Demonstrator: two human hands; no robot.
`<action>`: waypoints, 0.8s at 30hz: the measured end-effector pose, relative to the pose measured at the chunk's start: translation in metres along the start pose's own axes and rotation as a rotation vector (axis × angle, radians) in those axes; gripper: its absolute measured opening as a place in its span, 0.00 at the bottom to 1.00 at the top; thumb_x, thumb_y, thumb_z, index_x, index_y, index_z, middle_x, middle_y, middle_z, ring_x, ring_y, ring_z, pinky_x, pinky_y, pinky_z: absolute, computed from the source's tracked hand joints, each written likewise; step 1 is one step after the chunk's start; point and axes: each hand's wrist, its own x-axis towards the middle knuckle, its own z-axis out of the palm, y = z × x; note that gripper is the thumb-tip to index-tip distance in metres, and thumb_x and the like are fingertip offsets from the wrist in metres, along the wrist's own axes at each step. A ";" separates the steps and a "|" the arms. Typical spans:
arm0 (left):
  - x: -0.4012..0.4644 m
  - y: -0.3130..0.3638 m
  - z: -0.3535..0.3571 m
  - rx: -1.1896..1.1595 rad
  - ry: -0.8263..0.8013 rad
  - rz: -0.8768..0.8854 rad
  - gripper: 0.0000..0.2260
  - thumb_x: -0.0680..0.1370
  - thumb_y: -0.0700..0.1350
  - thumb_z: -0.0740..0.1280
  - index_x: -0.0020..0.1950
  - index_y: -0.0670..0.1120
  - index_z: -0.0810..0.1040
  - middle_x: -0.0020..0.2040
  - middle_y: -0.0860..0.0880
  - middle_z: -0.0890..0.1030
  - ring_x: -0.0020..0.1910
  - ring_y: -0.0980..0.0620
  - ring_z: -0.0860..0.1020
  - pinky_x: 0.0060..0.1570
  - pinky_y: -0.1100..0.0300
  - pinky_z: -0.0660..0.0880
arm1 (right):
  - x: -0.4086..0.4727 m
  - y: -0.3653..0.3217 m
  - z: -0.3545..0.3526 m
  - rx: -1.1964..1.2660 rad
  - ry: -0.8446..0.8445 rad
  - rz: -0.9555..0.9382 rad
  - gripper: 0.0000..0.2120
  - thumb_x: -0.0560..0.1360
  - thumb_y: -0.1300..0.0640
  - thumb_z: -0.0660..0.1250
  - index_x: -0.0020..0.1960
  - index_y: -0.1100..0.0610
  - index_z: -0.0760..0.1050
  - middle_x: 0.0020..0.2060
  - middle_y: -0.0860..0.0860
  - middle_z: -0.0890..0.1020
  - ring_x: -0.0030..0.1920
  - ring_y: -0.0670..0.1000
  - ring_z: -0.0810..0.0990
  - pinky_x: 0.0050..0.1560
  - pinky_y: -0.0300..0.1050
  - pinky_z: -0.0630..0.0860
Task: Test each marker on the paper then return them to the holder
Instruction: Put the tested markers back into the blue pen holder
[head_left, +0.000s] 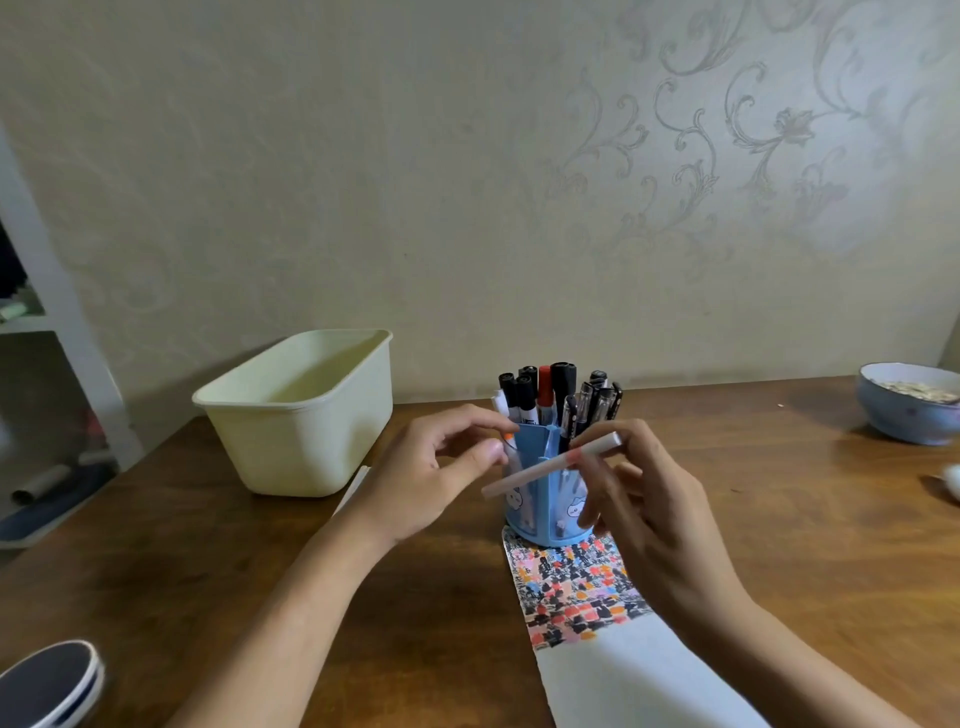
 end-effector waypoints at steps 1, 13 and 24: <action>0.000 -0.003 0.000 0.067 0.020 -0.006 0.11 0.80 0.42 0.67 0.61 0.54 0.80 0.50 0.58 0.83 0.54 0.57 0.80 0.56 0.62 0.78 | 0.002 -0.002 -0.003 0.000 0.023 -0.014 0.07 0.78 0.45 0.61 0.52 0.47 0.73 0.41 0.41 0.82 0.36 0.47 0.84 0.33 0.48 0.81; 0.001 -0.007 0.004 0.211 0.041 0.067 0.14 0.79 0.37 0.67 0.58 0.53 0.84 0.52 0.59 0.81 0.55 0.58 0.78 0.51 0.64 0.78 | 0.015 0.000 -0.019 -0.071 0.179 -0.045 0.09 0.81 0.51 0.57 0.56 0.53 0.71 0.47 0.41 0.81 0.35 0.49 0.83 0.31 0.50 0.81; 0.000 -0.015 0.006 0.242 0.090 0.057 0.14 0.79 0.35 0.66 0.58 0.51 0.83 0.54 0.59 0.81 0.55 0.59 0.78 0.54 0.65 0.77 | 0.019 0.006 -0.021 -0.149 0.220 -0.078 0.17 0.80 0.47 0.56 0.64 0.55 0.68 0.47 0.43 0.80 0.35 0.48 0.83 0.33 0.51 0.81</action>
